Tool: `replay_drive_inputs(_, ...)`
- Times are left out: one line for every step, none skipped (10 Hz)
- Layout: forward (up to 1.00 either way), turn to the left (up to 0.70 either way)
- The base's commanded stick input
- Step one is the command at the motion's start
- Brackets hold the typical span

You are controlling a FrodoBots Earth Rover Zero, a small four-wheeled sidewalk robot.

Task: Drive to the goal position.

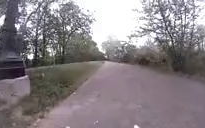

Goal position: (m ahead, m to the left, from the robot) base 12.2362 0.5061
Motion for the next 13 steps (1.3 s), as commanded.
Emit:
replay_drive_inputs(0.7,0.0)
replay_drive_inputs(0.7,0.0)
replay_drive_inputs(0.7,0.0)
replay_drive_inputs(0.7,0.0)
replay_drive_inputs(0.7,0.0)
replay_drive_inputs(0.7,0.0)
replay_drive_inputs(0.7,0.0)
replay_drive_inputs(0.7,0.0)
replay_drive_inputs(0.7,0.0)
replay_drive_inputs(0.7,0.0)
replay_drive_inputs(0.7,0.0)
replay_drive_inputs(0.7,0.0)
replay_drive_inputs(0.7,0.0)
